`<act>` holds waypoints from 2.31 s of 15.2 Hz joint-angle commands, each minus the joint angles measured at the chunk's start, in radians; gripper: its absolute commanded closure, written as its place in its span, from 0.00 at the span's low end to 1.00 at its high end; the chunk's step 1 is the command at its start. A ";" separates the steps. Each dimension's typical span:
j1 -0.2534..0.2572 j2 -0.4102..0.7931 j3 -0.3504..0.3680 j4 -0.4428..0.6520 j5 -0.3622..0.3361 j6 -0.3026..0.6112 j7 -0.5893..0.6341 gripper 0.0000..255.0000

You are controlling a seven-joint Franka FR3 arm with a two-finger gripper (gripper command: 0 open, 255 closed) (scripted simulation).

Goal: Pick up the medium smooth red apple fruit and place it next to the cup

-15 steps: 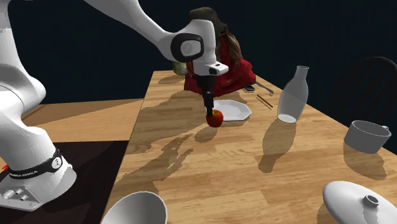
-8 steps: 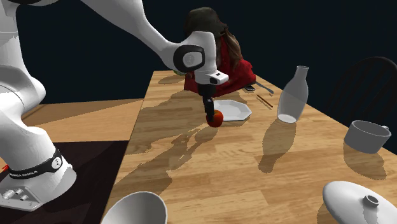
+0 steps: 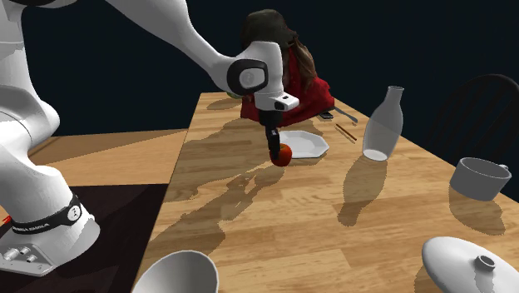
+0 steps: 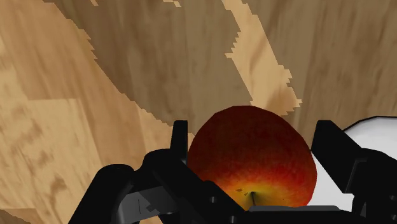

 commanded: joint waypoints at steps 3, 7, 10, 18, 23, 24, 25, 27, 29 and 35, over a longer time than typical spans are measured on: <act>0.000 0.001 0.000 -0.001 0.000 0.000 0.000 1.00; 0.000 0.000 0.000 -0.001 0.000 0.000 0.001 1.00; -0.001 -0.007 0.001 0.003 0.004 -0.011 -0.003 1.00; -0.008 -0.066 0.012 0.036 0.032 -0.101 -0.026 1.00; -0.011 -0.098 0.016 0.065 0.046 -0.160 -0.038 1.00; -0.011 -0.104 0.017 0.071 0.049 -0.171 -0.041 1.00; -0.012 -0.109 0.018 0.078 0.052 -0.183 -0.043 1.00; -0.012 -0.120 0.019 0.092 0.057 -0.207 -0.047 1.00; -0.013 -0.130 0.020 0.106 0.061 -0.231 -0.051 1.00; -0.014 -0.155 0.022 0.156 0.073 -0.305 -0.063 1.00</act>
